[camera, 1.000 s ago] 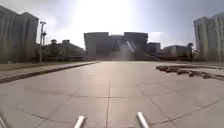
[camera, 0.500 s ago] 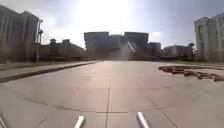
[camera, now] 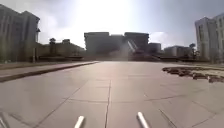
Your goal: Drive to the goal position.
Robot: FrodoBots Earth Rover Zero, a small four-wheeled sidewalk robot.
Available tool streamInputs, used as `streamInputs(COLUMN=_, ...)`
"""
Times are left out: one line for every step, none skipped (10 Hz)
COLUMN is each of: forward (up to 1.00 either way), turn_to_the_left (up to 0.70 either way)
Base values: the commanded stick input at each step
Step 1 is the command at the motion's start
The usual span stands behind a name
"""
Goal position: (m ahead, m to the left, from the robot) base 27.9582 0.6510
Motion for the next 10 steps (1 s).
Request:
streamInputs(forward=1.00, turn_to_the_left=0.00)
streamInputs(forward=1.00, turn_to_the_left=0.00)
streamInputs(forward=1.00, turn_to_the_left=0.00)
streamInputs(forward=1.00, turn_to_the_left=0.00)
streamInputs(forward=1.00, turn_to_the_left=0.00)
streamInputs(forward=1.00, turn_to_the_left=0.00)
streamInputs(forward=1.00, turn_to_the_left=0.00)
streamInputs(forward=1.00, turn_to_the_left=0.00)
streamInputs(forward=1.00, turn_to_the_left=0.00)
streamInputs(forward=1.00, turn_to_the_left=0.00)
